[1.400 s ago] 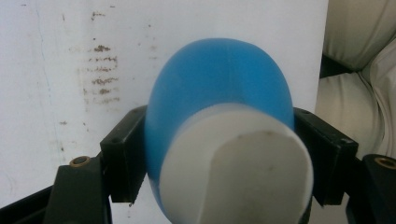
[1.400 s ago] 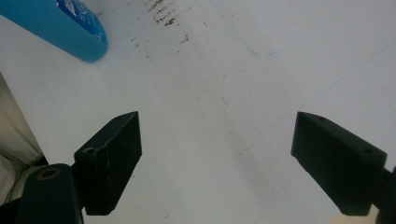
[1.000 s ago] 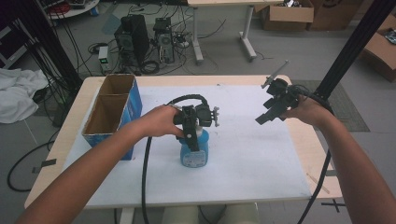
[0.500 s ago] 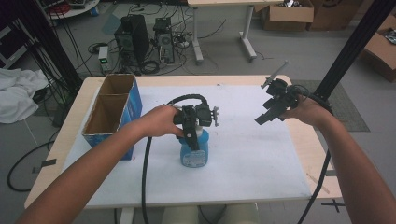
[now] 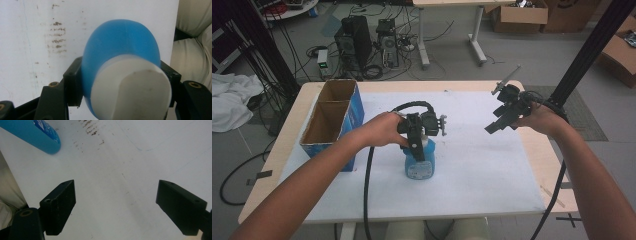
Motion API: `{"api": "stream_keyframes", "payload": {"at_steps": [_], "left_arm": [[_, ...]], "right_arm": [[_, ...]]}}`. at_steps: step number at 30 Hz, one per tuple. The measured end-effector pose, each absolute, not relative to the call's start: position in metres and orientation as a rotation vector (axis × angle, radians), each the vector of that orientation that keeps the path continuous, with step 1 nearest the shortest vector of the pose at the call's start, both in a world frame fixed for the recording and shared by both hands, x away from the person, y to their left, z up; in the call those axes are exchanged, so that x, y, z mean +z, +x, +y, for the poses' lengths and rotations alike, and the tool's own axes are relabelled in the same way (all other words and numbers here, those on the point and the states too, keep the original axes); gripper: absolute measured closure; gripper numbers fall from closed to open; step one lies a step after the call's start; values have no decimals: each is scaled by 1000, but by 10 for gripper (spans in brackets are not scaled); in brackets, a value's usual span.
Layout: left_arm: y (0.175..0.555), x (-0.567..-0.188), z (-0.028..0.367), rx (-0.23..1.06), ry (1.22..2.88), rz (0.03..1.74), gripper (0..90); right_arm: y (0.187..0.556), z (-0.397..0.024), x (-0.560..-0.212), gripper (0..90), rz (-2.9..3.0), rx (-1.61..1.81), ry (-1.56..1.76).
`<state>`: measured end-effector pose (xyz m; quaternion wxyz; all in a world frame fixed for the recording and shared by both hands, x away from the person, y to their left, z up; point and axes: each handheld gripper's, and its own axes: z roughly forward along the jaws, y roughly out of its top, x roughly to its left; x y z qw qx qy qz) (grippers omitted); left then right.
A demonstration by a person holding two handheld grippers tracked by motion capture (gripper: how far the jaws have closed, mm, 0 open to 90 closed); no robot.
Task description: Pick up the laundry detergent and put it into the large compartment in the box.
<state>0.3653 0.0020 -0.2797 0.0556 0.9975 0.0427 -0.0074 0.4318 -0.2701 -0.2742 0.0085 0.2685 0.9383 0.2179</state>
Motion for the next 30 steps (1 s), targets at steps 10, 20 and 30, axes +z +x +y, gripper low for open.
{"api": "stream_keyframes", "payload": {"at_steps": [10,20,30], "left_arm": [[367,-243,21,-23,2933,418,377],[368,-188,44,80,2836,790,378],[369,-134,66,156,2702,1092,378]], "right_arm": [[429,-271,-276,164,2939,687,848],[425,-267,-274,165,2948,690,819],[420,-267,-263,165,2940,685,781]]}}
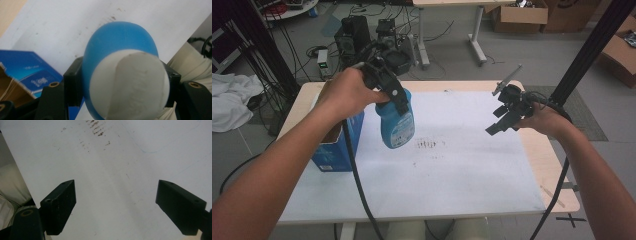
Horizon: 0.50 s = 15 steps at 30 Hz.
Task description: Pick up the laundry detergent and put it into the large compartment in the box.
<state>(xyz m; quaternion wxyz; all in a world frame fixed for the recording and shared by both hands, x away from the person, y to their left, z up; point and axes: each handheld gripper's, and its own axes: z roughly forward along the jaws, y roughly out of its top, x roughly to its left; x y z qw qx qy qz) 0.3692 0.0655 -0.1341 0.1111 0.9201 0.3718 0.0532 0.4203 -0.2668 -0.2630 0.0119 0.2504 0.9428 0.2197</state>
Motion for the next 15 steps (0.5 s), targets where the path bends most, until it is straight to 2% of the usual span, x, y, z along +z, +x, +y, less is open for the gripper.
{"api": "stream_keyframes", "payload": {"at_steps": [8,15], "left_arm": [[368,-97,84,205,2606,1290,378],[365,-67,111,253,2455,1515,378]], "right_arm": [[418,-263,-254,165,2933,693,737],[419,-260,-253,164,2937,686,717]]}}
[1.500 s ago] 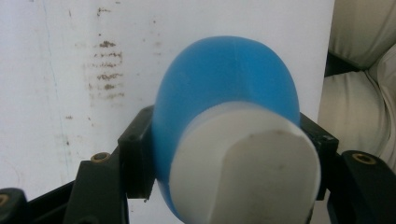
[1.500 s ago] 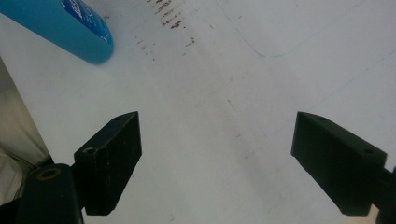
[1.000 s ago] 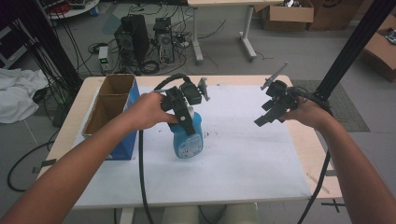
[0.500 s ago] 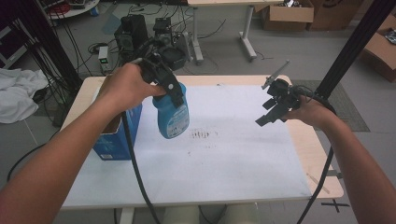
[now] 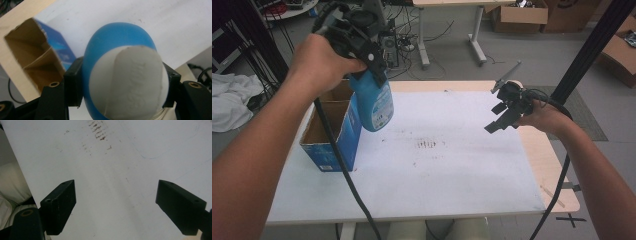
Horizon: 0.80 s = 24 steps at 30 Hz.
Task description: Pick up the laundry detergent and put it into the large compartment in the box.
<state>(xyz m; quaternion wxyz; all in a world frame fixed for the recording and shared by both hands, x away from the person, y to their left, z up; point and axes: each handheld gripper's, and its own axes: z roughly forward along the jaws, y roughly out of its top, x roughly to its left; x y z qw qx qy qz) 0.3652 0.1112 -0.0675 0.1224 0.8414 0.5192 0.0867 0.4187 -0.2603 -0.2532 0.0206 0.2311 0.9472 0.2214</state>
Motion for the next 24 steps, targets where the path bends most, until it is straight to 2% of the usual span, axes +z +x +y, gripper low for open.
{"api": "stream_keyframes", "payload": {"at_steps": [12,24], "left_arm": [[365,-56,158,323,2247,1859,379],[365,-52,184,369,2097,2010,379]], "right_arm": [[423,-252,-255,166,2951,695,653],[427,-250,-255,165,2958,710,624]]}}
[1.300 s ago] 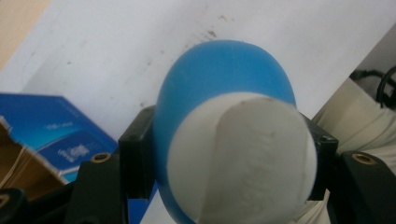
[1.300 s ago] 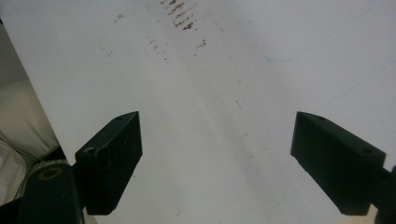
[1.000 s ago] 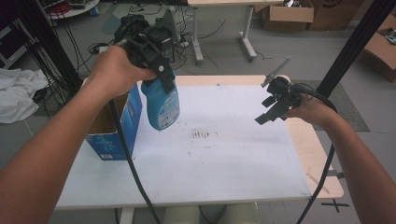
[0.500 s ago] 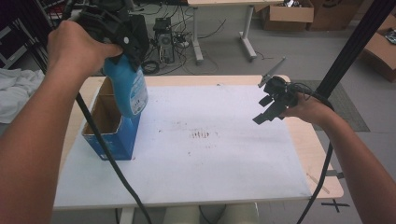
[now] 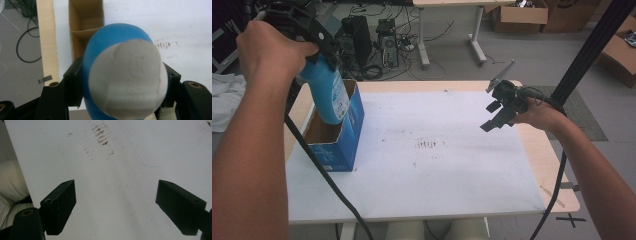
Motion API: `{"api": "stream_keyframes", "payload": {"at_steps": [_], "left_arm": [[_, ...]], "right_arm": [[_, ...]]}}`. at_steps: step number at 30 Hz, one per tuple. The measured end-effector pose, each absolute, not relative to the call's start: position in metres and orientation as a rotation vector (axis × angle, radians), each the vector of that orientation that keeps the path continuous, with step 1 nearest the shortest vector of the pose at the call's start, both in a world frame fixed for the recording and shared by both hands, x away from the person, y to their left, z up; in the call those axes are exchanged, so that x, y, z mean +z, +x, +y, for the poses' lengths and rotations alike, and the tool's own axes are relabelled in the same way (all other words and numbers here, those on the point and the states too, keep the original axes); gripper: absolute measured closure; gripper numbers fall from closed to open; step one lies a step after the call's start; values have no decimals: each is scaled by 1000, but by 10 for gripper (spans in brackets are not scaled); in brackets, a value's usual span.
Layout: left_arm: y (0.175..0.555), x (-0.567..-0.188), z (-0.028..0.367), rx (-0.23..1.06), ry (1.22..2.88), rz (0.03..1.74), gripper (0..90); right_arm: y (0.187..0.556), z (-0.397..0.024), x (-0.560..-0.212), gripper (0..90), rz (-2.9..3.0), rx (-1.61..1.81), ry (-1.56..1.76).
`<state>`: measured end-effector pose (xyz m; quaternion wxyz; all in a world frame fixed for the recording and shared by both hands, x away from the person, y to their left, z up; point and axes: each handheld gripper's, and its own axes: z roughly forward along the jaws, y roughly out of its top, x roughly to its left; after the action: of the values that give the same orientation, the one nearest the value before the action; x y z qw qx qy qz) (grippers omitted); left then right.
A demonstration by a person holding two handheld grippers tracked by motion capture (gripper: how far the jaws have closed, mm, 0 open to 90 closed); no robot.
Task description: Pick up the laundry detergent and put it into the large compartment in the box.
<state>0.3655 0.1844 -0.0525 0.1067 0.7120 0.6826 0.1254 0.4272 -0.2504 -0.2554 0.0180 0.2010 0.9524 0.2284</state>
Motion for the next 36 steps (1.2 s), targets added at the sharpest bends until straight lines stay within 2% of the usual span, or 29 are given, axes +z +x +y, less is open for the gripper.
{"api": "stream_keyframes", "payload": {"at_steps": [13,36], "left_arm": [[368,-75,215,405,2005,2086,379],[384,-169,247,405,2027,2071,380]], "right_arm": [[430,-250,-257,164,2960,710,628],[433,-248,-262,164,2966,690,657]]}}
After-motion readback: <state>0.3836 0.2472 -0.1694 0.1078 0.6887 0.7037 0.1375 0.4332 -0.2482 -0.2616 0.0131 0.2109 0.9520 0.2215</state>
